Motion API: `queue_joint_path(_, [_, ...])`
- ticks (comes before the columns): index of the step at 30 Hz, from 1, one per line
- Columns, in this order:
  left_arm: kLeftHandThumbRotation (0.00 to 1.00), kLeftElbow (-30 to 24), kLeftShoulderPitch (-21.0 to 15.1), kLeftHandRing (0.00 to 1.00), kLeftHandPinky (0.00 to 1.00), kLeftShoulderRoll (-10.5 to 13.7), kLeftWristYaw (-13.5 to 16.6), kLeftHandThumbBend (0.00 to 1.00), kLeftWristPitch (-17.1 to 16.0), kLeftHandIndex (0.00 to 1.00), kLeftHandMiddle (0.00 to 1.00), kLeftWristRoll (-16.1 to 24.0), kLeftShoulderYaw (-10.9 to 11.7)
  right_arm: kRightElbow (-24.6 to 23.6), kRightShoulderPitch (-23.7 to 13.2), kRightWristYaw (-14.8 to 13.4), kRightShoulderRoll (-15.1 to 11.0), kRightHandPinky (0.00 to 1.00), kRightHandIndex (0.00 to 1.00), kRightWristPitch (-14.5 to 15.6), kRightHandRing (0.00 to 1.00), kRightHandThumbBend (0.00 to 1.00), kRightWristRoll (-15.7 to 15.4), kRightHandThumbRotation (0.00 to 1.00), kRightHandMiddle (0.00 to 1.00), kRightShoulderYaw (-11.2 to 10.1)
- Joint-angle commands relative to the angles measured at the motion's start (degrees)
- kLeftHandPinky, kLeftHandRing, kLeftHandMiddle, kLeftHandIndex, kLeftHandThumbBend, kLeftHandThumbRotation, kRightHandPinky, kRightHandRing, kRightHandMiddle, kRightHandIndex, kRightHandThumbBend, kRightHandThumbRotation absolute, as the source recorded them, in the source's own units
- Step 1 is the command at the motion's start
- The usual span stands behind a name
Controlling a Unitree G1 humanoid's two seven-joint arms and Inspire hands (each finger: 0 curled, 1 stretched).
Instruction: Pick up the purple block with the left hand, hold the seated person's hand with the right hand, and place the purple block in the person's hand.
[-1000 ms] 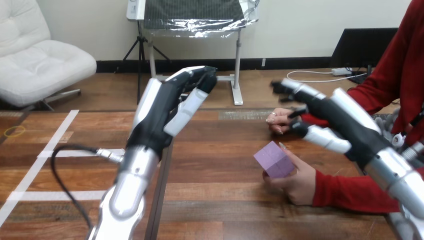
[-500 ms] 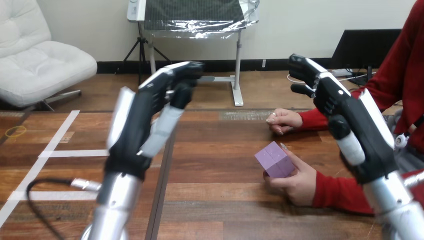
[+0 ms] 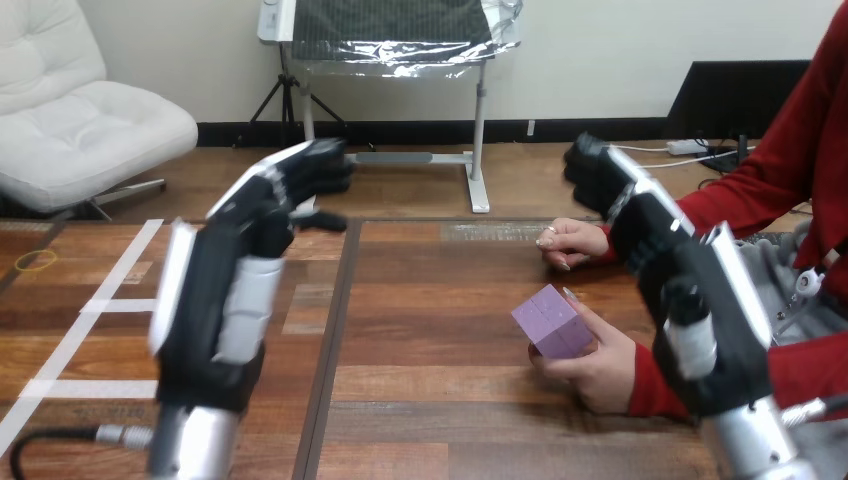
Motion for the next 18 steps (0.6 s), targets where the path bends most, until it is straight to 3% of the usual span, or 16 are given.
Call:
queue_joint_path(1, [1.0,-5.8,2.2,0.72,0.55,-1.0,-1.9,0.71,1.0,0.7,0.72,-4.7,-0.1,-3.5,0.1,0.9,2.5,0.91,0.87,-2.6,0.89,1.0,1.2,1.0,0.88,0.9])
queue_joint_path(8, [1.0,-7.6,5.9,0.73,0.51,-1.1,-3.2,0.66,-0.1,0.71,0.73,-5.7,0.2,-5.9,3.5,0.4,4.7,0.92,0.88,-2.4,0.89,1.0,-0.1,1.0,0.87,1.9])
queue_joint_path(18, [0.98,-6.5,9.1,0.76,0.57,-2.2,-3.4,0.65,-5.9,0.73,0.74,-2.7,0.5,-8.5,6.5,2.2,5.6,0.98,0.89,-1.4,0.91,1.0,1.4,1.0,0.89,3.8])
